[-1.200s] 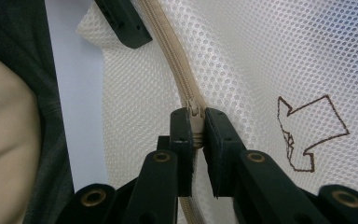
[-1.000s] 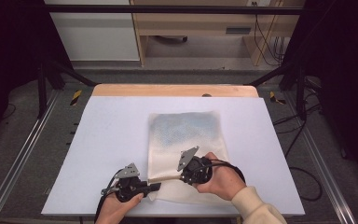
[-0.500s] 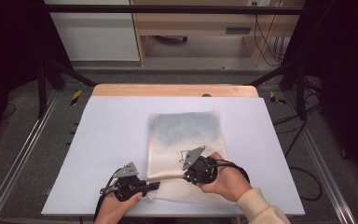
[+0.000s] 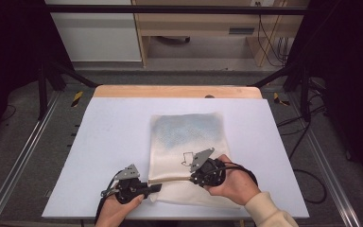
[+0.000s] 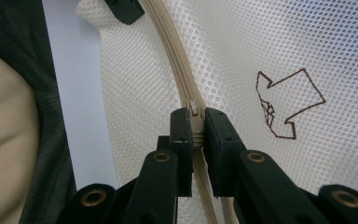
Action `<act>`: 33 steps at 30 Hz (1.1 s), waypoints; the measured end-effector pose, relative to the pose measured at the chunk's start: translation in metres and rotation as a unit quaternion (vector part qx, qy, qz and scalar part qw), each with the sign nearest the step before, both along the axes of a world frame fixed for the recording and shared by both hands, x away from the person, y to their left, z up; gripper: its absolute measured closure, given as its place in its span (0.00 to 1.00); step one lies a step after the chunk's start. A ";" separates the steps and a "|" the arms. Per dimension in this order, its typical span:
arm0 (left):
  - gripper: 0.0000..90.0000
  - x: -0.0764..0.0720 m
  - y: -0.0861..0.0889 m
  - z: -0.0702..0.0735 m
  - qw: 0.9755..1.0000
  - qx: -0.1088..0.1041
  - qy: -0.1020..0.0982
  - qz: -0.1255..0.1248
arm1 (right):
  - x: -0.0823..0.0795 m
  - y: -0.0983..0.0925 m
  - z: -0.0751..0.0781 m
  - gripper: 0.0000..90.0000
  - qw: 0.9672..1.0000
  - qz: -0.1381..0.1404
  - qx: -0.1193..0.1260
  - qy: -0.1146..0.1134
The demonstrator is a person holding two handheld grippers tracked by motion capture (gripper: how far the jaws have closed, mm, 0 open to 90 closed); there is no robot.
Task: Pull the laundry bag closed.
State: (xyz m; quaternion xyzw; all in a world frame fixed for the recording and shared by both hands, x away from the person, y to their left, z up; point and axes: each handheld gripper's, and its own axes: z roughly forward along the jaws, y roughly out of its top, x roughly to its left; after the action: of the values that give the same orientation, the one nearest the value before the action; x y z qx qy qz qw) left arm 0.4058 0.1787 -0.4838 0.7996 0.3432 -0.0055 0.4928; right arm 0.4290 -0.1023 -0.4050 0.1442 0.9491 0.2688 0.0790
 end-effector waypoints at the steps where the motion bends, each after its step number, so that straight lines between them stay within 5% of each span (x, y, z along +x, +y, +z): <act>1: 0.93 0.000 0.000 0.000 1.000 0.000 0.000 0.000 | 0.000 -0.001 -0.001 0.91 1.000 -0.001 0.003 -0.001; 33: 0.93 0.001 0.002 0.000 1.000 -0.003 0.000 0.003 | -0.001 -0.018 -0.002 0.91 1.000 -0.016 0.008 0.000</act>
State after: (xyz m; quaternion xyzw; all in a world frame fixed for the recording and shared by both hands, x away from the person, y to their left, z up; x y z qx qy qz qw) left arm 0.4065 0.1806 -0.4836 0.7972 0.3453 -0.0048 0.4952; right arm 0.4282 -0.1204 -0.4069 0.1602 0.9444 0.2750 0.0820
